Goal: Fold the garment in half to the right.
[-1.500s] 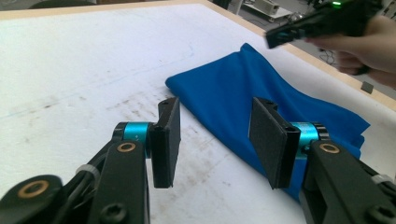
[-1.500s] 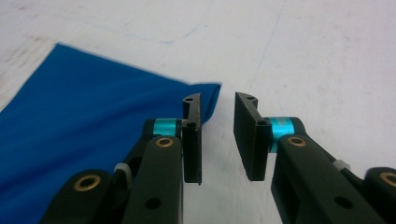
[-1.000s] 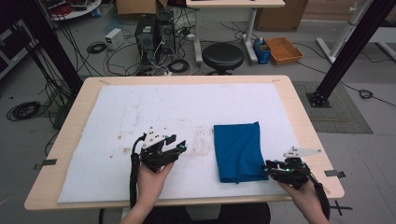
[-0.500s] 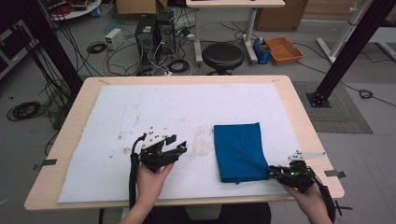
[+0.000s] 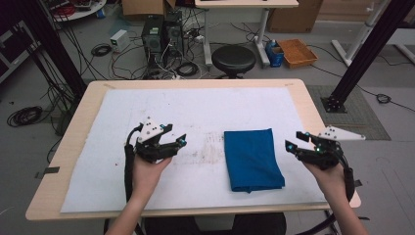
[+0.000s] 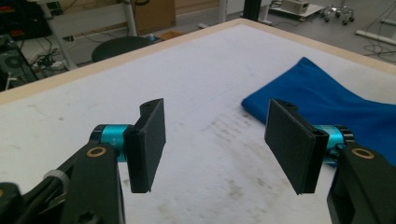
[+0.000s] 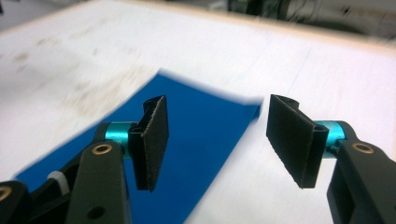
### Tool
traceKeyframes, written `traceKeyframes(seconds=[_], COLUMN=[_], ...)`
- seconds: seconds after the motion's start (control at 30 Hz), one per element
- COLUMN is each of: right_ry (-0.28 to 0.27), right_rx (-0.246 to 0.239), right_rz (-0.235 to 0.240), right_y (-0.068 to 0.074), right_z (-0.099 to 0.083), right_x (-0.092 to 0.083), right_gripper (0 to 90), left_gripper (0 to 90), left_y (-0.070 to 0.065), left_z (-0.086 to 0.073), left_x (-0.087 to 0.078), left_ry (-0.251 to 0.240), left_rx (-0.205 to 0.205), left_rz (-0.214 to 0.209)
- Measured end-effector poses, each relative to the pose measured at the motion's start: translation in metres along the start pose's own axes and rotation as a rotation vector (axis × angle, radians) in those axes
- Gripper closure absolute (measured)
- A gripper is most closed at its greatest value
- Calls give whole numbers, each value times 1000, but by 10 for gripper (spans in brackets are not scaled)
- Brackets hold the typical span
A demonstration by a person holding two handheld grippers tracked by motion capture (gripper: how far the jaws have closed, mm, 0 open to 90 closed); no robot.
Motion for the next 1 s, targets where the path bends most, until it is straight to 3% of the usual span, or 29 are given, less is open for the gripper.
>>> traceKeyframes(seconds=[0.1, 0.2, 0.27, 0.43, 0.67, 1.0], right_ry=[-16, -43, -47, 10, 11, 6], right_rx=[-2, 14, 14, -9, 11, 15], right_rz=[14, 21, 22, 45, 28, 22], right_y=[-5, -6, -5, -8, -16, -16], right_z=[20, 28, 26, 16, 14, 15], right_x=[12, 21, 24, 30, 27, 28], right_gripper=[320, 304, 294, 262, 254, 261], left_gripper=[385, 383, 364, 359, 351, 351], left_y=[15, 24, 27, 36, 36, 30], left_z=[-1, -4, -6, -12, -14, -15], left_x=[-1, -3, -6, -13, -17, -16], left_ry=[-6, 0, -10, -25, -36, -31], left_rx=[0, 6, 3, -27, -31, -20], left_rz=[2, -11, -14, -29, -38, -47])
Point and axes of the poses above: each handheld gripper's, and its own axes: x roughly forward along the jaws, z roughly out of its top, y roughly to its left, the point moved 2 cm from there along x, roughly forward along the jaws, and after that the axes turned 11 degrees about x, right-handed, at the moved point
